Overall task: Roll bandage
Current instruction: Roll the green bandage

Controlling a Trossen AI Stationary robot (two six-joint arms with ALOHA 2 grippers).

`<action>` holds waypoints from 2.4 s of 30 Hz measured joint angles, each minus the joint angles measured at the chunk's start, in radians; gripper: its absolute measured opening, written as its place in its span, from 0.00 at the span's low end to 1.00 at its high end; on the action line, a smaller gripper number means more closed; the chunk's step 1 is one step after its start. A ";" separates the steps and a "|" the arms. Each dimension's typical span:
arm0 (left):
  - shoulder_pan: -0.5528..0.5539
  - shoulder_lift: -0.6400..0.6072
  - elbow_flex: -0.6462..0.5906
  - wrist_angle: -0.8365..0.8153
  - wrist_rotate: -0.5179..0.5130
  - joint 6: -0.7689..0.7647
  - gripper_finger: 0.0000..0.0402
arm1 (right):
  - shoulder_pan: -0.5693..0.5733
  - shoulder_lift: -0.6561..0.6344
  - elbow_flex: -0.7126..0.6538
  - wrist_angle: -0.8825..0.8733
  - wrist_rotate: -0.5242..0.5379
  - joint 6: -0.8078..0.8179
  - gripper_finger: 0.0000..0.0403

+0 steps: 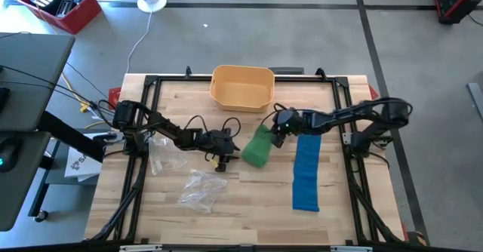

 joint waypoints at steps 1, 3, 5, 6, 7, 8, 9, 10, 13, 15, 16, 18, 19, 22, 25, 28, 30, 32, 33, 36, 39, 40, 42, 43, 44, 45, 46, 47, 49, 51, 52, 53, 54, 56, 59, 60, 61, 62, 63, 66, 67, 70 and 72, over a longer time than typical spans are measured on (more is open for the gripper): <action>0.000 0.000 0.000 0.002 0.000 -0.007 0.38 | -0.001 0.023 -0.004 0.029 -0.028 -0.011 0.35; 0.000 0.000 0.000 0.002 0.000 -0.007 0.38 | 0.000 0.062 -0.005 0.058 -0.034 -0.024 0.31; 0.000 0.000 0.000 0.005 0.000 -0.007 0.38 | 0.001 0.100 -0.003 0.081 -0.036 -0.032 0.24; 0.000 0.000 0.000 0.003 0.000 -0.012 0.38 | 0.004 0.111 -0.001 0.087 -0.033 -0.036 0.20; 0.000 0.000 0.000 -0.001 0.000 -0.023 0.38 | 0.007 0.118 0.000 0.094 -0.029 -0.044 0.15; 0.000 0.000 0.000 -0.009 0.000 -0.039 0.38 | 0.010 0.118 -0.001 0.095 -0.029 -0.052 0.10; -0.001 0.000 0.000 -0.014 0.000 -0.048 0.38 | 0.015 0.111 -0.001 0.090 -0.020 -0.055 0.05; -0.005 0.000 0.000 -0.022 -0.001 -0.061 0.38 | 0.023 0.098 -0.001 0.079 0.001 -0.054 0.03; -0.012 -0.002 0.002 -0.040 -0.006 -0.092 0.38 | 0.043 0.011 -0.006 -0.017 0.089 -0.018 0.03; -0.019 -0.002 0.001 -0.042 -0.013 -0.108 0.38 | 0.053 -0.080 0.004 -0.134 0.147 0.000 0.02; -0.022 -0.002 0.001 -0.041 -0.017 -0.111 0.38 | 0.059 -0.129 0.020 -0.174 0.185 0.012 0.01; -0.026 -0.002 0.001 -0.041 -0.021 -0.111 0.38 | 0.068 -0.229 0.043 -0.279 0.281 0.056 0.01; -0.026 -0.002 0.001 -0.039 -0.020 -0.111 0.38 | 0.065 -0.268 0.047 -0.326 0.326 0.075 0.01; -0.027 -0.002 0.000 -0.035 -0.019 -0.111 0.38 | 0.038 -0.362 0.049 -0.390 0.423 0.083 0.00; -0.028 -0.001 -0.001 -0.027 -0.016 -0.126 0.38 | -0.006 -0.388 0.052 -0.411 0.470 0.076 0.00; -0.029 0.000 -0.002 -0.020 -0.013 -0.126 0.38 | -0.049 -0.358 0.051 -0.408 0.460 0.055 0.00; -0.029 0.001 -0.002 -0.018 -0.016 -0.121 0.38 | -0.067 -0.322 0.051 -0.410 0.457 0.049 0.00; -0.029 0.001 -0.002 -0.018 -0.022 -0.121 0.38 | -0.078 -0.283 0.051 -0.408 0.456 0.048 0.00; -0.029 0.001 -0.002 -0.018 -0.023 -0.121 0.38 | -0.080 -0.264 0.051 -0.405 0.456 0.047 0.00; -0.029 0.001 -0.002 -0.019 -0.023 -0.122 0.38 | -0.079 -0.209 0.051 -0.393 0.454 0.046 0.01; -0.029 0.002 -0.002 -0.016 -0.027 -0.126 0.38 | -0.079 -0.177 0.051 -0.384 0.447 0.013 0.04; -0.029 0.002 -0.002 -0.016 -0.027 -0.125 0.38 | -0.079 -0.174 0.051 -0.384 0.443 0.011 0.06; -0.029 0.002 -0.002 -0.016 -0.028 -0.121 0.38 | -0.080 -0.177 0.051 -0.390 0.430 0.000 0.12; -0.029 0.002 -0.002 -0.016 -0.028 -0.122 0.38 | -0.082 -0.186 0.051 -0.395 0.430 -0.009 0.16; -0.029 0.002 -0.002 -0.016 -0.029 -0.127 0.38 | -0.084 -0.198 0.051 -0.403 0.430 -0.015 0.20; -0.029 0.002 -0.002 -0.016 -0.030 -0.129 0.38 | -0.085 -0.215 0.051 -0.412 0.432 -0.016 0.24; -0.031 0.002 -0.002 -0.017 -0.031 -0.129 0.38 | -0.086 -0.235 0.051 -0.424 0.433 -0.015 0.28; -0.032 0.002 -0.002 -0.017 -0.032 -0.130 0.38 | -0.086 -0.256 0.051 -0.439 0.435 -0.013 0.31; -0.034 0.002 -0.002 -0.014 -0.035 -0.142 0.38 | -0.084 -0.308 0.051 -0.462 0.435 -0.006 0.35; -0.034 0.002 -0.002 -0.012 -0.036 -0.148 0.38 | -0.069 -0.366 0.052 -0.473 0.427 -0.006 0.38; -0.034 0.002 -0.002 -0.009 -0.037 -0.147 0.38 | -0.056 -0.391 0.052 -0.482 0.418 -0.001 0.38; -0.034 0.002 -0.002 -0.005 -0.037 -0.147 0.38 | -0.041 -0.415 0.052 -0.491 0.411 0.010 0.39; -0.034 0.002 -0.002 -0.001 -0.037 -0.147 0.38 | -0.022 -0.437 0.052 -0.495 0.411 0.018 0.39; -0.034 0.002 -0.003 0.002 -0.036 -0.149 0.38 | 0.028 -0.467 0.052 -0.494 0.411 0.028 0.39; -0.034 0.002 -0.003 0.004 -0.035 -0.175 0.38 | 0.130 -0.470 0.052 -0.491 0.401 0.030 0.39; -0.034 0.002 -0.003 0.005 -0.035 -0.185 0.38 | 0.165 -0.464 0.052 -0.489 0.393 0.035 0.39; -0.034 0.002 -0.003 0.007 -0.038 -0.189 0.38 | 0.201 -0.455 0.052 -0.477 0.380 0.042 0.39; -0.034 0.002 -0.003 0.011 -0.048 -0.191 0.38 | 0.235 -0.444 0.052 -0.465 0.366 0.051 0.39; -0.034 0.002 -0.003 0.015 -0.058 -0.191 0.38 | 0.273 -0.429 0.052 -0.457 0.351 0.055 0.39; -0.034 0.002 -0.003 0.040 -0.061 -0.191 0.38 | 0.376 -0.384 0.052 -0.402 0.311 0.057 0.39; -0.034 0.002 -0.003 0.046 -0.064 -0.193 0.38 | 0.407 -0.368 0.052 -0.379 0.304 0.063 0.39; -0.034 0.002 -0.003 0.048 -0.065 -0.226 0.38 | 0.484 -0.310 0.052 -0.318 0.299 0.110 0.39; -0.034 0.002 -0.003 0.054 -0.065 -0.259 0.38 | 0.524 -0.271 0.052 -0.279 0.300 0.142 0.39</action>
